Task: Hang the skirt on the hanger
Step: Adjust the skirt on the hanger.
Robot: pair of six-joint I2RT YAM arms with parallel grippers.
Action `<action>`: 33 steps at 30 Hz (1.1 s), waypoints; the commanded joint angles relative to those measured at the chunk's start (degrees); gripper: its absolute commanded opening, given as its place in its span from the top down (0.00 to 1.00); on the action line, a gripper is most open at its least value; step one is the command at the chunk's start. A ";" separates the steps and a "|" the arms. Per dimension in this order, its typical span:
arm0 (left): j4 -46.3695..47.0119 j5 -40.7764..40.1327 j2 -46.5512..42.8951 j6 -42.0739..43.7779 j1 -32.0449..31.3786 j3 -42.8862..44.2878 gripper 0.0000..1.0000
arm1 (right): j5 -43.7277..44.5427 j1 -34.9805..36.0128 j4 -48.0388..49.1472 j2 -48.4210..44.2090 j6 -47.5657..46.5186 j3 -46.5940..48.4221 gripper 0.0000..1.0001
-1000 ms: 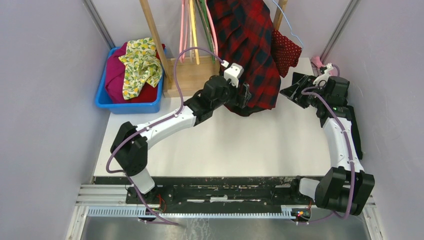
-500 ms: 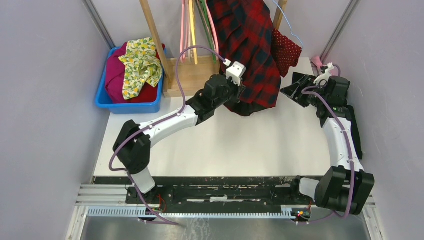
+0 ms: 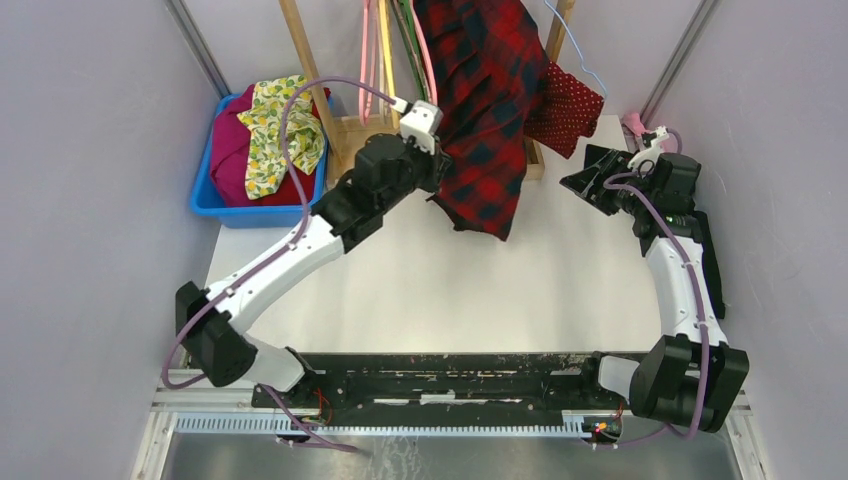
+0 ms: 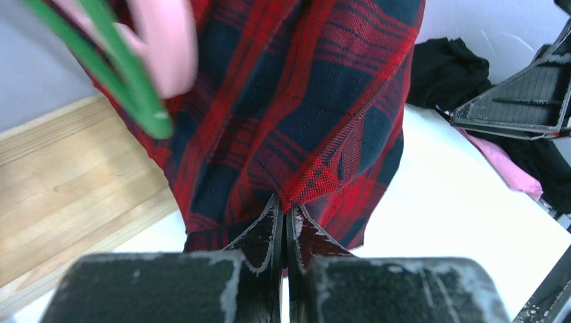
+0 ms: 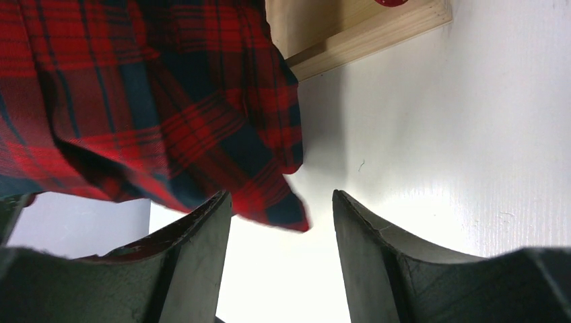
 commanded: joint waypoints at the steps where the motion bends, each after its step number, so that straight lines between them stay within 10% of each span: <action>1: -3.65 -0.90 -5.38 -3.36 1.98 2.34 0.97 | -0.74 -0.40 1.35 -1.92 -0.33 0.71 0.38; 23: -20.84 -0.56 -14.78 -7.28 18.12 12.85 0.97 | -2.37 -0.31 4.96 1.34 2.00 2.61 0.39; 33: -18.69 14.63 -15.70 -13.91 18.19 10.07 0.97 | -2.48 2.01 8.63 6.68 4.93 8.29 0.44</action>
